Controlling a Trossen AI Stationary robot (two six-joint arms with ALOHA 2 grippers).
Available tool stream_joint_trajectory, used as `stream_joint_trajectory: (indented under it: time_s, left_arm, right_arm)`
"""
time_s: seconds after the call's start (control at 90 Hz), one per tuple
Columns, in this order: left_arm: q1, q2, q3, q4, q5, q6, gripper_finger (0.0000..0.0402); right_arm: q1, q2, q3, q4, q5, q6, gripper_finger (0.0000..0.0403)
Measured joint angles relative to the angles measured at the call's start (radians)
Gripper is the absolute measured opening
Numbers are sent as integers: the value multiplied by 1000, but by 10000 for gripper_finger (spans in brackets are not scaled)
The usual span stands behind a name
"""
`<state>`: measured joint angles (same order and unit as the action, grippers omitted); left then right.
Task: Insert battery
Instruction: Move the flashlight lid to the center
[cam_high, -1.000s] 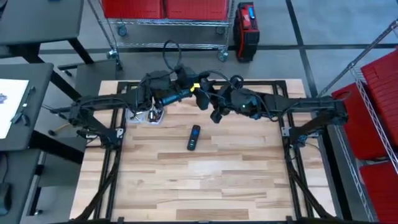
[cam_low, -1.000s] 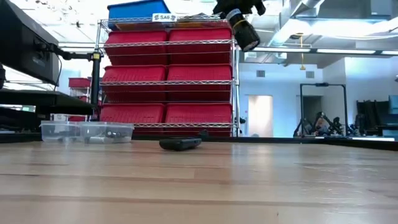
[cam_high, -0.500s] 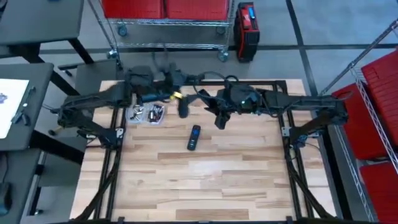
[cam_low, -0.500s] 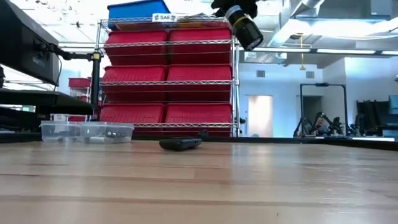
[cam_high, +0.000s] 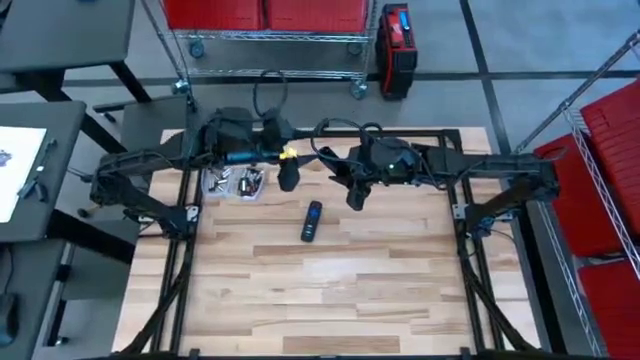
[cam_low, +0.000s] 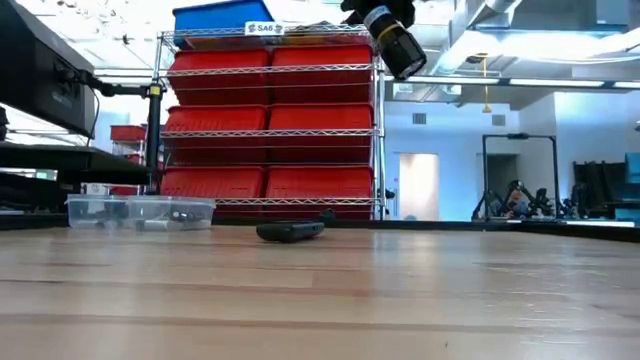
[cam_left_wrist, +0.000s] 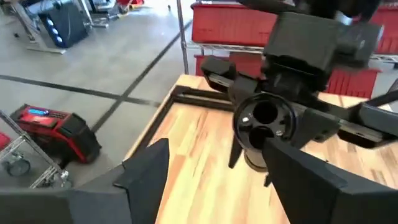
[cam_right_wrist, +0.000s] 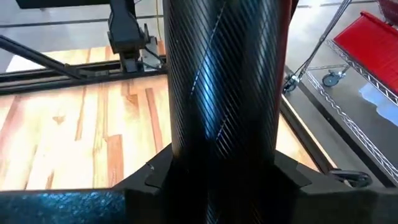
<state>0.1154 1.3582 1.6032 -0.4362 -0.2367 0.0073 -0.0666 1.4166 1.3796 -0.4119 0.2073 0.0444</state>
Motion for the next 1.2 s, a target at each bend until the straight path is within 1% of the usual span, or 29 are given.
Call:
stream_joint_trajectory:
  time_s: [0.211, 0.367, 0.467, 0.6, 0.689, 0.778, 0.889, 0.978, 1.033, 1.1, 1.2]
  left_arm:
    - [1, 0, 0, -11, -3, -8, 241]
    - [0, 0, 0, -118, -6, -41, 241]
    - [0, -3, -1, -215, -9, -87, 241]
    - [0, -17, -1, -341, -11, -155, 240]
    - [0, -34, -2, -418, -14, -202, 240]
    - [0, -52, -2, -501, -21, -243, 240]
    - [-2, -72, -2, -559, -38, -296, 240]
    - [-3, -91, -2, -560, -40, -327, 239]
    - [-3, -102, -2, -559, -41, -341, 239]
    - [-3, -106, -2, -559, -40, -354, 239]
    - [-3, -109, -2, -559, -40, -366, 239]
  right_arm:
    - [-2, 0, 0, -8, 1, 7, 139]
    - [-6, -4, -6, -39, 0, 7, 139]
    - [-23, -6, -68, 3, 0, 26, 139]
    - [-50, -5, -220, 104, 0, 87, 139]
    - [-62, -5, -336, 212, -4, 144, 139]
    - [-68, -5, -469, 372, -22, 186, 139]
    - [-67, -5, -649, 691, -24, 207, 139]
    - [-69, -5, -777, 961, -26, 204, 139]
    - [-74, -5, -844, 1084, -24, 178, 139]
    - [-74, -5, -909, 1177, 3, 158, 139]
    - [-77, -5, -988, 1251, 32, 156, 139]
